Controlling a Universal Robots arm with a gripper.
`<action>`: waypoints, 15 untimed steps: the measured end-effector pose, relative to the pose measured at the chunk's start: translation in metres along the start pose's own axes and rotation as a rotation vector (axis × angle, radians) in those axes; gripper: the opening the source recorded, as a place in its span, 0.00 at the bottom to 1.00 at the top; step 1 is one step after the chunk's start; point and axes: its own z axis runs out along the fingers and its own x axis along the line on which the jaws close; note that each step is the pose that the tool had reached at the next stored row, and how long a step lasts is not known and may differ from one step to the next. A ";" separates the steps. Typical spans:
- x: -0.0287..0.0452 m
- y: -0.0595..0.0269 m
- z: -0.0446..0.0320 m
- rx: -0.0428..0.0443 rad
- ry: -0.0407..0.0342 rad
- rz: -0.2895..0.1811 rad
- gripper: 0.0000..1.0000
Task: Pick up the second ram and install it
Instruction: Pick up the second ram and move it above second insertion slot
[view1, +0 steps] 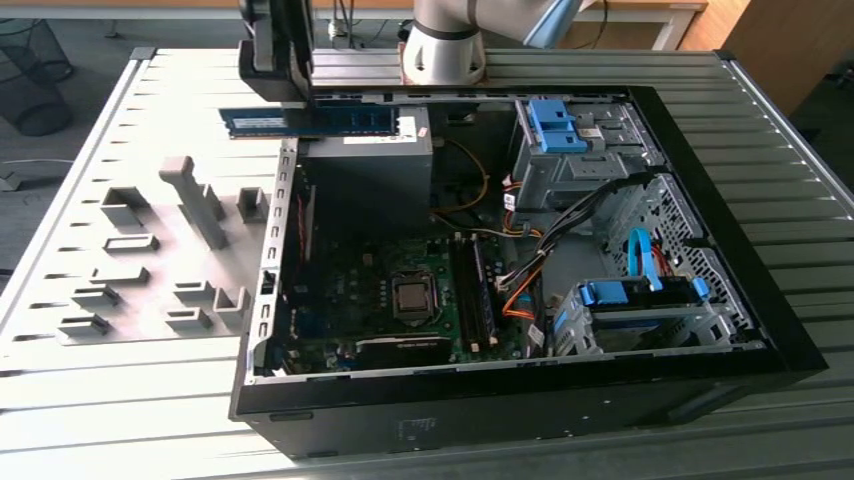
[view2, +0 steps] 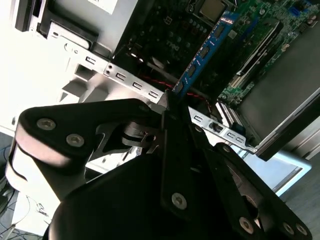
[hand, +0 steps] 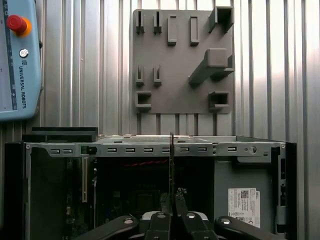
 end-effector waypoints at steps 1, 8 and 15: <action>0.0000 -0.0019 0.0000 0.0000 0.0000 0.000 0.14; -0.0001 -0.0058 -0.0001 0.0000 0.0000 0.000 0.14; -0.0001 -0.0092 -0.0002 0.0000 0.0000 0.000 0.14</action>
